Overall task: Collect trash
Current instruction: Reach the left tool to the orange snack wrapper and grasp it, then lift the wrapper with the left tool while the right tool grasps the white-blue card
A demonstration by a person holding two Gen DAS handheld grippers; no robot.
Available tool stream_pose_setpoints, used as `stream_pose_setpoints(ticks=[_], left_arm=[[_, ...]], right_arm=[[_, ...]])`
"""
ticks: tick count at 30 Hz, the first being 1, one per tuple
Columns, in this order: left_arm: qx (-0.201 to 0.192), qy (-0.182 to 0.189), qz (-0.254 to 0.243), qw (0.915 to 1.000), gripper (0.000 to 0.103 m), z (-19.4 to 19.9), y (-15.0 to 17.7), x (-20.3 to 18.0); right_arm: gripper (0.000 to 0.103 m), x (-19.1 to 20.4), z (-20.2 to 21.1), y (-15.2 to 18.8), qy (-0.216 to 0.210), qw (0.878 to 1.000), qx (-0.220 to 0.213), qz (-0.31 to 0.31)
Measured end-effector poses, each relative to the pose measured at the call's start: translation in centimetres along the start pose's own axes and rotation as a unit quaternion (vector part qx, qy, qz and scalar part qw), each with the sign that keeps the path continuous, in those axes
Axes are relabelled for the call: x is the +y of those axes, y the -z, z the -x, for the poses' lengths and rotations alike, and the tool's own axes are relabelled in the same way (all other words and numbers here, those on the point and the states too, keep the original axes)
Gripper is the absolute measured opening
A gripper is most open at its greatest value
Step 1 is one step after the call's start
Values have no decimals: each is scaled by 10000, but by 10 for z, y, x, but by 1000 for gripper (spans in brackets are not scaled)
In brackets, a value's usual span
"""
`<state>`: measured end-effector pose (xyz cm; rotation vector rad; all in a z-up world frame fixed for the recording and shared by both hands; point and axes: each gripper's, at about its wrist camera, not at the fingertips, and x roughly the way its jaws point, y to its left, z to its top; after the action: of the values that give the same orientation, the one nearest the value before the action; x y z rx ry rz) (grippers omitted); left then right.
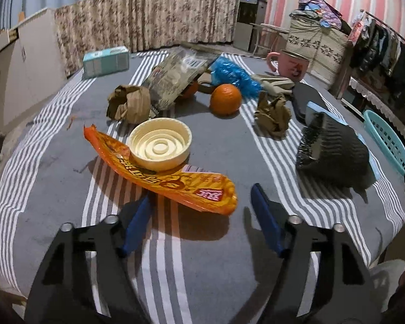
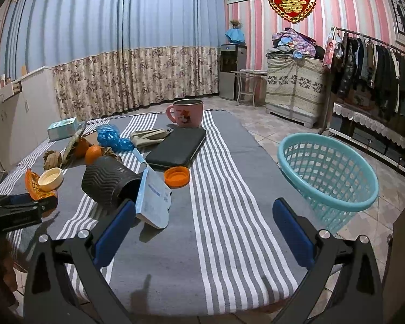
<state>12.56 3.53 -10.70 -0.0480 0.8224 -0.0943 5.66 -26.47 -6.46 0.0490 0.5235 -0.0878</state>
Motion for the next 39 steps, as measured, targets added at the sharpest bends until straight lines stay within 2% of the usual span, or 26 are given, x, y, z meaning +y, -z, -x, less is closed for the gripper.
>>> stream_pose_setpoints(ticks=[9, 10, 12, 18, 26, 35, 39], left_arm=[[26, 13, 189, 9998, 62, 1, -3, 8], [35, 10, 174, 9998, 58, 1, -3, 8], [136, 59, 108, 9998, 37, -2, -3, 7], [167, 117, 111, 9997, 11, -2, -4, 13], [-74, -73, -150, 9998, 4, 27, -8, 23], [-473, -290, -301, 9980, 4, 66, -18, 42], [-623, -270, -286, 9973, 4, 73, -26, 47]], right_arm=[[99, 1, -1, 3, -31, 9999, 37, 103], [99, 2, -1, 2, -25, 9999, 30, 112], [99, 1, 0, 2, -25, 9999, 32, 110], [99, 2, 1, 1, -21, 9999, 34, 125], [99, 13, 1, -3, -75, 9996, -17, 256], [99, 10, -8, -4, 17, 9995, 136, 288], [99, 7, -19, -1, 65, 9990, 316, 298]])
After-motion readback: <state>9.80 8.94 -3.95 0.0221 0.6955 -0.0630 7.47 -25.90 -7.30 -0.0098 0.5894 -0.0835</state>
